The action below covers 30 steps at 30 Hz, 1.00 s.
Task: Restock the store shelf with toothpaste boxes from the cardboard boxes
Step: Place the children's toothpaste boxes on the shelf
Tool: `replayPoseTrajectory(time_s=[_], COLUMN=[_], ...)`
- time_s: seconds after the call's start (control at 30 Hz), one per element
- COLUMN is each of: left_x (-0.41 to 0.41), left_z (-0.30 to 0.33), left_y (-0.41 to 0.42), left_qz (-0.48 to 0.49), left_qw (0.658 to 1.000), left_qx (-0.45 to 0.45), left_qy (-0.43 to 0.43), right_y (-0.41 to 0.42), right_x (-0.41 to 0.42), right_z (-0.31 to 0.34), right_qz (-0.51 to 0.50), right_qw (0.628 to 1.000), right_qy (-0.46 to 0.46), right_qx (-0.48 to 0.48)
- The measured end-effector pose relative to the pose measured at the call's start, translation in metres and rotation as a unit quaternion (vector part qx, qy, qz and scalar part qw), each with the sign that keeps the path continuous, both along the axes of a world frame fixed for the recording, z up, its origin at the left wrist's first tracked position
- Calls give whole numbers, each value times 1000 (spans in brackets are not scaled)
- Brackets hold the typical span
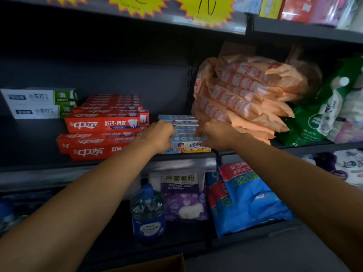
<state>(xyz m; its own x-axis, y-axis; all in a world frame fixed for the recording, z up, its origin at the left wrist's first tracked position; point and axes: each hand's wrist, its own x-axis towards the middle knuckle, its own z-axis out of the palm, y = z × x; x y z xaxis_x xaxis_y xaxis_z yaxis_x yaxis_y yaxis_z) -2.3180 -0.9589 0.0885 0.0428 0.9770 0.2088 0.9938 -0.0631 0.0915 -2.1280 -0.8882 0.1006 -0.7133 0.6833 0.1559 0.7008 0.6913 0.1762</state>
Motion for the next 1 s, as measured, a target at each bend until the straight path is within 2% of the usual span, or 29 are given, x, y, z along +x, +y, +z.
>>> replayPoseTrajectory(time_s=[0.53,0.8,1.0], left_x=[-5,-57,-142], left_z=[7,19,-7], left_y=[-16,-111,-208], left_qz=[-23,4,54], left_qw=[999,997,995], left_qx=[23,62,-21], left_qy=[31,53,85], right_y=[-19,-87,-169], right_x=[-17,-86,-173], right_z=[5,5,-26], right_qz=[11,133,226], right_qw=[1000,985,967], right_qy=[-2,96,113], right_qx=[6,48,22])
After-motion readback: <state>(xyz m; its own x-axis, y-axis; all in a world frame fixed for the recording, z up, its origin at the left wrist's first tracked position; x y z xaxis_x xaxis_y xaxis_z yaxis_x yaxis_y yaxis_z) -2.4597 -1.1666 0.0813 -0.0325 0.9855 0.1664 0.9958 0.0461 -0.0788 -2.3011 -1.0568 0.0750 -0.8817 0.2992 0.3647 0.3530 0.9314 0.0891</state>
